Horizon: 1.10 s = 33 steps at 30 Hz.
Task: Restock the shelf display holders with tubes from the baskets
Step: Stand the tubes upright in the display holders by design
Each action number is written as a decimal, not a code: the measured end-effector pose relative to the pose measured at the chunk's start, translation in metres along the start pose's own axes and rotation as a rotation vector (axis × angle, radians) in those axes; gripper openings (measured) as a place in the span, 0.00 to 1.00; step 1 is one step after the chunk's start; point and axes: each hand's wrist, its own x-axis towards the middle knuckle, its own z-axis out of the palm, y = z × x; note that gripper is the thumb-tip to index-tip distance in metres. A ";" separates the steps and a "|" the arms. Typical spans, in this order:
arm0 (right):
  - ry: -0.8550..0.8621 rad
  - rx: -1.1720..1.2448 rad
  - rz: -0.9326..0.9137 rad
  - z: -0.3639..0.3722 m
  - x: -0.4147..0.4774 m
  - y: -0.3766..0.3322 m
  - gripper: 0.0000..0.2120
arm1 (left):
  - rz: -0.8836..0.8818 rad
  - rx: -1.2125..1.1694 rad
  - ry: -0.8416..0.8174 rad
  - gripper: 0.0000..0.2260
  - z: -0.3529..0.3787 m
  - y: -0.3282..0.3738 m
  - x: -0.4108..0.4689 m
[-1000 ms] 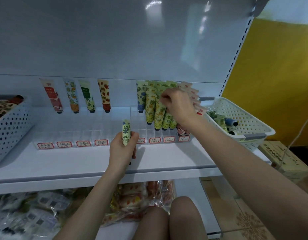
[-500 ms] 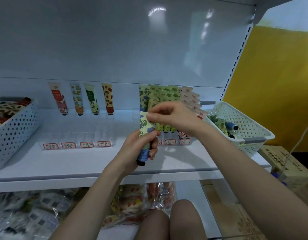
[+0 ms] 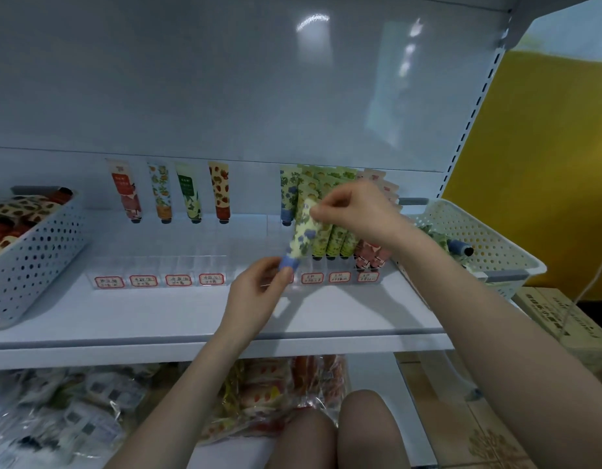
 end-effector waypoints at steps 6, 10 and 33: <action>0.253 -0.127 -0.018 0.003 0.048 -0.009 0.11 | 0.255 0.727 -0.146 0.19 -0.005 -0.043 -0.004; 0.204 -0.269 0.052 0.013 0.083 -0.021 0.13 | 0.288 0.767 -0.071 0.15 -0.005 -0.048 -0.002; 0.171 -0.701 -0.026 0.055 0.129 -0.008 0.15 | 0.299 0.796 0.005 0.08 0.001 -0.056 -0.001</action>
